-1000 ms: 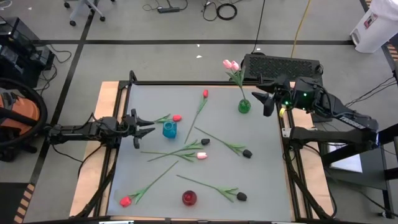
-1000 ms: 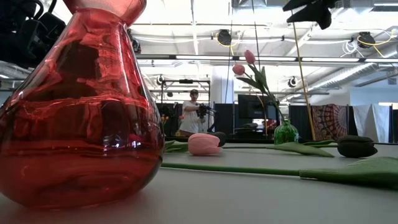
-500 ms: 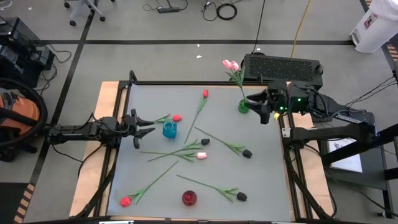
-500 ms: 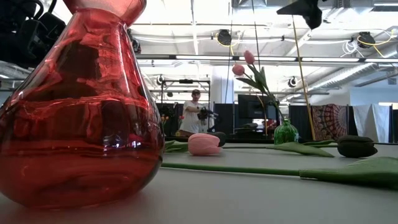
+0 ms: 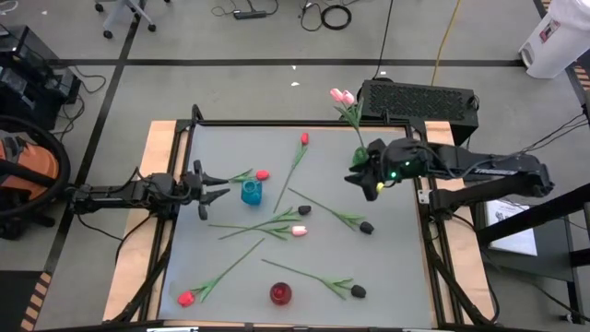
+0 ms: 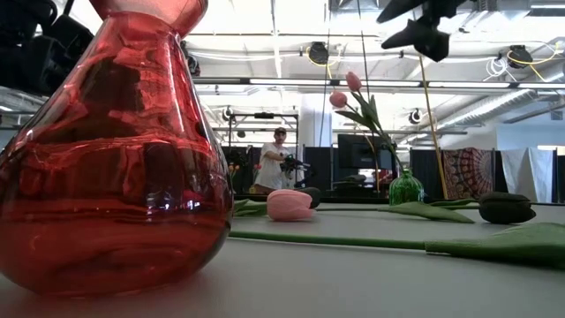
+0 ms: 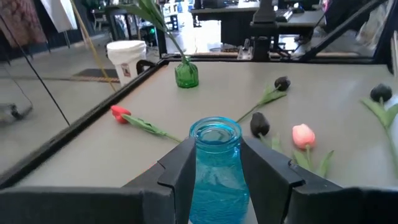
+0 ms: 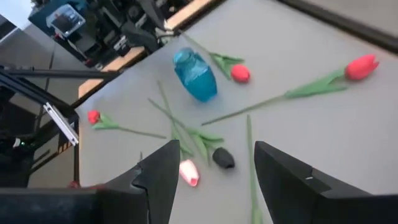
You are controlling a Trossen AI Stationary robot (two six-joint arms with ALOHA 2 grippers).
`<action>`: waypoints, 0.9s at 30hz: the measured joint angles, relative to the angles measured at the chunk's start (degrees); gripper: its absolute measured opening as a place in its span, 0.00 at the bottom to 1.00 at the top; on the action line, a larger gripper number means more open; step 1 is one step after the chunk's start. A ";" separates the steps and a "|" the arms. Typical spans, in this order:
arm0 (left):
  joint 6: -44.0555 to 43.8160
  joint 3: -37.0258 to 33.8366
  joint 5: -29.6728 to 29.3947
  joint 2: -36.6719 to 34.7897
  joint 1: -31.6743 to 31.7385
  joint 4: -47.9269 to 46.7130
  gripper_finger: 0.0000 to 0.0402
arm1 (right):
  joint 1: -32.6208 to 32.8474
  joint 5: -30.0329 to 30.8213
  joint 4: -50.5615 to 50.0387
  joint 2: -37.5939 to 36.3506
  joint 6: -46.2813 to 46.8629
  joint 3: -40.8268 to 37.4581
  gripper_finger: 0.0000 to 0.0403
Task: Sort flowers into vase by color
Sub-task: Put the pink flower into the green vase
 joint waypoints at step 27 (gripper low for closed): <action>-46.08 -0.14 4.26 0.23 -0.01 5.38 0.33 | 3.87 1.94 4.47 6.01 6.18 0.00 0.49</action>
